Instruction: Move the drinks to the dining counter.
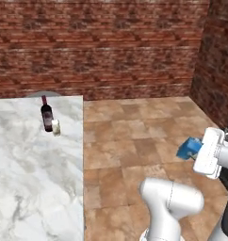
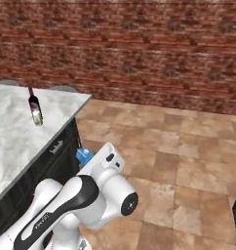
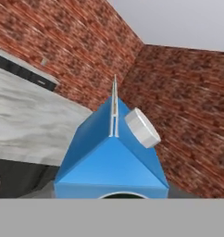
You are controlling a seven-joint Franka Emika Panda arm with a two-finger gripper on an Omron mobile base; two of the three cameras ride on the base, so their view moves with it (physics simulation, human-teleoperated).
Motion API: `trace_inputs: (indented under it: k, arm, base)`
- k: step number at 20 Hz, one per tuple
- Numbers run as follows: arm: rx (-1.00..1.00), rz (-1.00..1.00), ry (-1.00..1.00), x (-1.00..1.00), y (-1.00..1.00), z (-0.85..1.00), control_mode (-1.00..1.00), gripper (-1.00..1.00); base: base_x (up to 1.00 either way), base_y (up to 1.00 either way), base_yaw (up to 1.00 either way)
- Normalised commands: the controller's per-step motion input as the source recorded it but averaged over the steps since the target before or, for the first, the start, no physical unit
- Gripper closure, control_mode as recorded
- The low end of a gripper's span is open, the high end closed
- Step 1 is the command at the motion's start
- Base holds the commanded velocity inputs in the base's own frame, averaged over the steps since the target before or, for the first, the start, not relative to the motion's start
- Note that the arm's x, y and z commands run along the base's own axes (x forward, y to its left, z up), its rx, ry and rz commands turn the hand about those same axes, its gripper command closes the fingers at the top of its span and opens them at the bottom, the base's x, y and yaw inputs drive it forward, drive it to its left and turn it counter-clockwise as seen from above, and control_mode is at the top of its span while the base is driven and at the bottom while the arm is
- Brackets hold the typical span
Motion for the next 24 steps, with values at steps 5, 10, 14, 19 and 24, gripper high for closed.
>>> trace_inputs:
  k: [5, 10, 14, 19, 24]
  arm:
    - [0.00, 0.00, 0.00, 0.00, 0.00, 0.00, 1.00, 1.00]
    - [0.00, 0.00, 0.00, 0.00, 0.00, 0.00, 1.00, 1.00]
    - [0.00, 0.00, 0.00, 0.00, 0.00, 0.00, 1.00, 1.00]
    - [0.00, 0.00, 0.00, 0.00, 0.00, 0.00, 1.00, 1.00]
    - [0.00, 0.00, 0.00, 0.00, 0.00, 0.00, 1.00, 1.00]
  base:
    - [0.56, -0.14, 0.52]
    - [0.87, -0.25, 0.44]
    - [0.96, -0.26, 0.37]
    - [0.48, -0.03, 0.53]
    - [0.32, -0.01, 0.66]
